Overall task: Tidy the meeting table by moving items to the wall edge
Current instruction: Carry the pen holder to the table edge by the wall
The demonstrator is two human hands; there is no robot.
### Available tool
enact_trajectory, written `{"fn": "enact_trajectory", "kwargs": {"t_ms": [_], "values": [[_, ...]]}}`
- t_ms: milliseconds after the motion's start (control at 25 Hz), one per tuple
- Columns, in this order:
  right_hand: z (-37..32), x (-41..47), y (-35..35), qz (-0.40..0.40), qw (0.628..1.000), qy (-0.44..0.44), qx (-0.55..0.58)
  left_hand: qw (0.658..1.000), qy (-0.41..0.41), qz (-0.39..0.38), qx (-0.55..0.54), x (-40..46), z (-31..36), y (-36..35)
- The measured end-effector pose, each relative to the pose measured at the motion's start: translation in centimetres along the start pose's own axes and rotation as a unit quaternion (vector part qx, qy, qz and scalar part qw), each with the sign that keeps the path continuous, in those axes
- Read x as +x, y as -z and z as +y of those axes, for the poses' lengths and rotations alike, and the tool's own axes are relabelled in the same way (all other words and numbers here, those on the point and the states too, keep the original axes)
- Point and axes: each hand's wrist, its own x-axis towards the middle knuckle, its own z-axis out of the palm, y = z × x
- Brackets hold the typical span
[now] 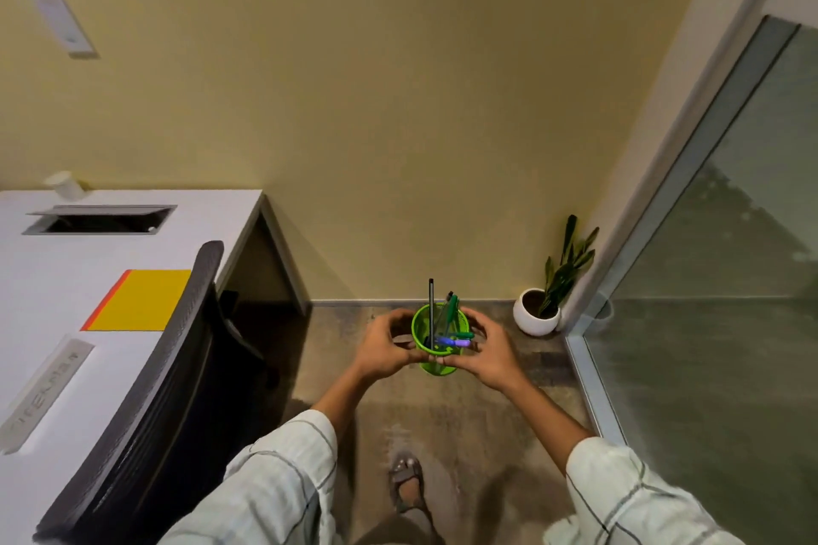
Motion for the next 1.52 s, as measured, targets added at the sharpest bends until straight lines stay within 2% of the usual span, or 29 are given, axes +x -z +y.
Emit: {"fn": "enact_trajectory", "kwargs": {"t_ms": [320, 640, 880, 1120, 1320, 1520], "values": [[-5.3, 19.5, -4.0, -0.051, 0.997, 0.041, -0.038, 0.997, 0.002, 0.066, 0.034, 14.9, 1.0, 9.7], [-9.2, 33.4, -10.7, -0.170, 0.982, 0.074, -0.046, 0.983, 0.057, 0.166, 0.054, 22.0, 0.2, 18.4], [-12.0, 44.8, -16.9, -0.289, 0.950, 0.111, -0.042, 0.953, 0.105, 0.279, 0.057, 27.6, -1.3, 24.4], [-14.6, 53.4, -21.1, -0.367, 0.918, 0.141, -0.052, 0.923, 0.146, 0.352, 0.044, 32.3, -1.5, 28.5], [-16.8, 57.7, -25.5, -0.418, 0.893, 0.159, -0.056, 0.897, 0.176, 0.404, 0.045, 34.1, -1.9, 32.2], [-20.0, 60.4, -32.9, -0.463, 0.868, 0.174, -0.043, 0.864, 0.195, 0.464, 0.025, 34.6, -3.1, 38.3]]}}
